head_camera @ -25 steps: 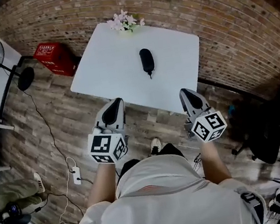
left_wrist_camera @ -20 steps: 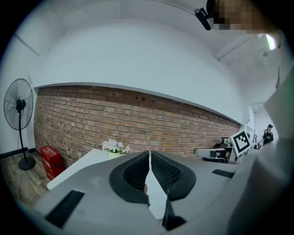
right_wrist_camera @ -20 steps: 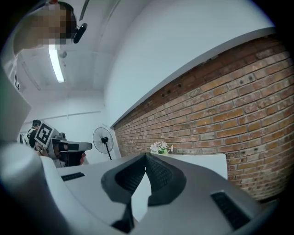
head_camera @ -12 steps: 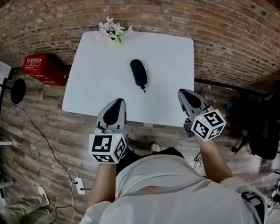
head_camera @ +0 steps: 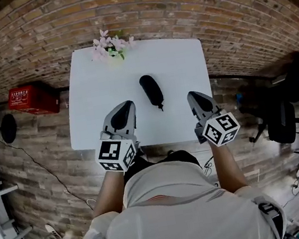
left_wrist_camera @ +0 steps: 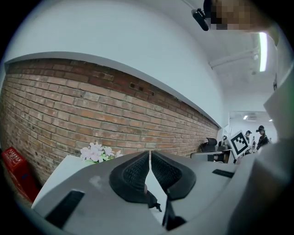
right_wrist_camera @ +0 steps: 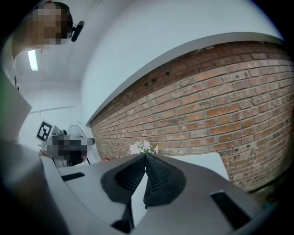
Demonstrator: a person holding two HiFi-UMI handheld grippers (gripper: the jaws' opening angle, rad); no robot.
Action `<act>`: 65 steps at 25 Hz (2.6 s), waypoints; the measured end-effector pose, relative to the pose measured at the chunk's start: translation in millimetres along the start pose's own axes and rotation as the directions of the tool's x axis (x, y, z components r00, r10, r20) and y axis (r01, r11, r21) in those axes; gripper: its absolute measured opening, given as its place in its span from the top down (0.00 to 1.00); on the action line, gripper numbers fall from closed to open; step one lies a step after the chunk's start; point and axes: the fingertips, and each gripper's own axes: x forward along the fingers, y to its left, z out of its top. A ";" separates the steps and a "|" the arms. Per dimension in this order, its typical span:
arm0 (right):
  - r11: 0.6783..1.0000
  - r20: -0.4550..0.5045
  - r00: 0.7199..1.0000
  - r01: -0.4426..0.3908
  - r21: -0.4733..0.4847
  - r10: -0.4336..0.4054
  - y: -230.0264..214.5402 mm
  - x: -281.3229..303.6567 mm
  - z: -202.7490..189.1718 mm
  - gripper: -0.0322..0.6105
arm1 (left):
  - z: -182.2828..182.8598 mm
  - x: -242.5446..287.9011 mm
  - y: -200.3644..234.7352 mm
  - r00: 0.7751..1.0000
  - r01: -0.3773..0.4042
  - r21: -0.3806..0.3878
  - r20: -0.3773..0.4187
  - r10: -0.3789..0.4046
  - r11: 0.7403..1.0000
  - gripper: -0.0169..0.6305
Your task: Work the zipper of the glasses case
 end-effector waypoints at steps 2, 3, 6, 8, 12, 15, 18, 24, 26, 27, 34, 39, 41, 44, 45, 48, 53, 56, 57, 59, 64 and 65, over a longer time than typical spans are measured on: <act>0.999 -0.013 1.000 0.029 0.016 -0.029 5.2 17.7 -4.9 0.87 | -1.9 7.2 20.2 0.999 0.032 0.000 -0.019 -0.032 0.999 0.93; 0.999 -0.026 0.999 0.040 0.023 -0.040 6.8 25.1 -9.1 0.87 | -3.3 10.9 28.7 0.999 0.043 -0.001 -0.029 -0.043 0.999 0.93; 0.997 -0.077 0.996 0.052 0.052 -0.048 6.3 42.0 -24.7 0.82 | -8.7 21.9 45.0 0.997 0.058 -0.018 -0.053 -0.059 0.998 0.93; 0.996 -0.114 0.993 0.047 0.078 -0.038 1.8 52.4 -36.8 0.79 | -13.9 28.5 49.3 0.996 0.052 -0.030 -0.068 -0.054 0.998 0.93; 0.988 -0.207 0.978 0.018 0.154 0.014 -14.2 81.0 -66.5 0.65 | -24.1 42.3 50.5 0.995 0.027 -0.052 -0.095 -0.031 0.998 0.93; 0.983 -0.279 0.959 0.005 0.185 0.048 -23.4 100.0 -91.3 0.58 | -30.3 45.0 48.5 0.994 0.009 -0.061 -0.112 -0.015 0.998 0.93; 0.979 -0.338 0.939 0.007 0.206 0.065 -33.2 116.5 -117.0 0.54 | -37.5 45.5 50.1 0.991 -0.013 -0.065 -0.133 0.005 0.998 0.93; 0.967 -0.469 0.876 0.015 0.256 0.111 -46.6 154.0 -175.5 0.43 | -52.1 42.7 52.4 0.985 -0.041 -0.084 -0.171 0.027 0.996 0.93; 0.969 -0.505 0.856 0.018 0.247 0.113 -45.4 161.5 -187.3 0.42 | -56.4 42.2 53.1 0.983 -0.045 -0.089 -0.180 0.028 0.995 0.93; 0.972 -0.521 0.847 0.021 0.235 0.108 -44.6 164.1 -192.2 0.42 | -58.2 41.7 53.5 0.982 -0.045 -0.091 -0.184 0.028 0.995 0.93; 0.974 -0.571 0.810 -0.006 0.226 0.137 -25.7 178.9 -213.3 0.37 | -66.2 37.5 61.4 0.977 -0.045 -0.093 -0.213 0.024 0.995 0.93; 0.984 -0.590 0.794 -0.057 0.169 0.147 0.1 187.6 -221.9 0.42 | -69.0 35.4 69.6 0.975 -0.049 -0.102 -0.219 0.025 0.994 0.93; 0.989 -0.592 0.795 -0.065 0.135 0.133 4.0 188.9 -222.4 0.43 | -68.3 34.5 72.3 0.976 -0.049 -0.101 -0.218 0.026 0.994 0.93; 0.992 -0.589 0.799 -0.071 0.106 0.120 3.9 186.7 -221.3 0.45 | -67.5 34.1 73.2 0.976 -0.043 -0.104 -0.217 0.020 0.994 0.93; 0.993 -0.582 0.805 -0.078 0.092 0.117 3.8 185.8 -218.4 0.45 | -67.4 34.5 72.7 0.976 -0.039 -0.104 -0.217 0.016 0.994 0.93; 0.991 -0.542 0.830 -0.094 0.094 0.130 5.3 183.3 -204.7 0.46 | -68.3 36.2 69.8 0.976 -0.023 -0.108 -0.217 -0.001 0.994 0.93; 0.984 -0.493 0.856 -0.094 0.151 0.157 1.5 170.2 -185.6 0.46 | -70.1 40.9 62.5 0.976 0.012 -0.165 -0.211 -0.047 0.986 0.93; 0.965 -0.461 0.870 -0.060 0.255 0.176 -7.6 161.9 -182.5 0.47 | -71.0 44.2 59.6 0.976 0.016 -0.182 -0.209 -0.055 0.983 0.93; 0.958 -0.451 0.875 -0.046 0.282 0.175 -10.8 158.7 -182.0 0.47 | -71.9 44.8 58.0 0.976 0.018 -0.181 -0.210 -0.057 0.983 0.93; 0.946 -0.426 0.888 -0.028 0.324 0.172 -15.3 152.6 -178.5 0.47 | -73.7 46.0 54.4 0.975 0.025 -0.180 -0.214 -0.064 0.983 0.93; 0.932 -0.359 0.916 -0.039 0.361 0.178 -15.2 141.2 -155.6 0.47 | -75.0 48.7 49.8 0.974 0.034 -0.186 -0.213 -0.074 0.982 0.93; 0.932 -0.344 0.922 -0.046 0.360 0.178 -14.3 138.5 -148.8 0.47 | -74.2 49.1 49.1 0.975 0.036 -0.184 -0.211 -0.075 0.982 0.93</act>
